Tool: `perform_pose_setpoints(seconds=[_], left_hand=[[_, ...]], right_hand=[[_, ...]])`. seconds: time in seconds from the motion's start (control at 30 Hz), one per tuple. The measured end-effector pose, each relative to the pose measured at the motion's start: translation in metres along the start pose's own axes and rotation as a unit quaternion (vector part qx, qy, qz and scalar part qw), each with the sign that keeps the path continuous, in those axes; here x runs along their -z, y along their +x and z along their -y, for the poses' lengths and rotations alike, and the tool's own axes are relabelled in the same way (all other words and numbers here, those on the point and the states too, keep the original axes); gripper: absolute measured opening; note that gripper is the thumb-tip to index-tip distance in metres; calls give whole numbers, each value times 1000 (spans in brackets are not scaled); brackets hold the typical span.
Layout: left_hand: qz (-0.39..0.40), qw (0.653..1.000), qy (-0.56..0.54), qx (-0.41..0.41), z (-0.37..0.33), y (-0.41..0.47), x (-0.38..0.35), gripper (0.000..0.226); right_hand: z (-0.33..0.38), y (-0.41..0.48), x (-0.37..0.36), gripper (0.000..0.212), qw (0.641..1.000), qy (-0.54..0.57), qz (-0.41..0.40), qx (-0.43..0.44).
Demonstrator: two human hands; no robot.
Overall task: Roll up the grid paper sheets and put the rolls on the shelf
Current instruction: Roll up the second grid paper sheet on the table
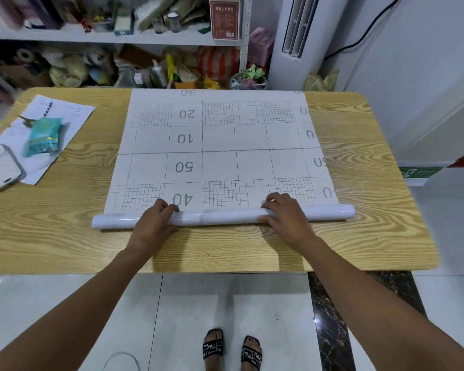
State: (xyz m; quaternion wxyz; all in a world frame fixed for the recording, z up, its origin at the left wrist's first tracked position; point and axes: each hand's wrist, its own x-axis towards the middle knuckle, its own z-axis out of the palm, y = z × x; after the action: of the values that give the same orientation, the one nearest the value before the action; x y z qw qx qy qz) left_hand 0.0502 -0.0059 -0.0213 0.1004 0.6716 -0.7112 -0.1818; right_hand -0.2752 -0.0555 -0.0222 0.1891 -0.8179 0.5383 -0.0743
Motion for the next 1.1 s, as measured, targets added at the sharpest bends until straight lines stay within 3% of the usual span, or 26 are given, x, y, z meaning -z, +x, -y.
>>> perform_pose_setpoints(seconds=[0.1, 0.3, 0.47, 0.73, 1.1], left_hand=[[-14, 1000, -18, -8, 1, 0, 1, 44], [-39, 998, 53, -15, 5, 1, 1, 46], [-44, 996, 74, -6, 1, -2, 2, 27], [-62, 993, 103, 11, -1, -2, -5, 22], [-26, 991, 131, 14, 3, -4, -7, 68]], right_hand=[[0, 2, -1, 35, 1000, -26, -16, 0], [6, 0, 1, 60, 1000, -18, 17, -14], [6, -2, -1, 58, 1000, 10, -7, 1], [3, -1, -9, 41, 1000, 10, -29, 8], [4, -2, -11, 31, 999, -33, -30, -8]])
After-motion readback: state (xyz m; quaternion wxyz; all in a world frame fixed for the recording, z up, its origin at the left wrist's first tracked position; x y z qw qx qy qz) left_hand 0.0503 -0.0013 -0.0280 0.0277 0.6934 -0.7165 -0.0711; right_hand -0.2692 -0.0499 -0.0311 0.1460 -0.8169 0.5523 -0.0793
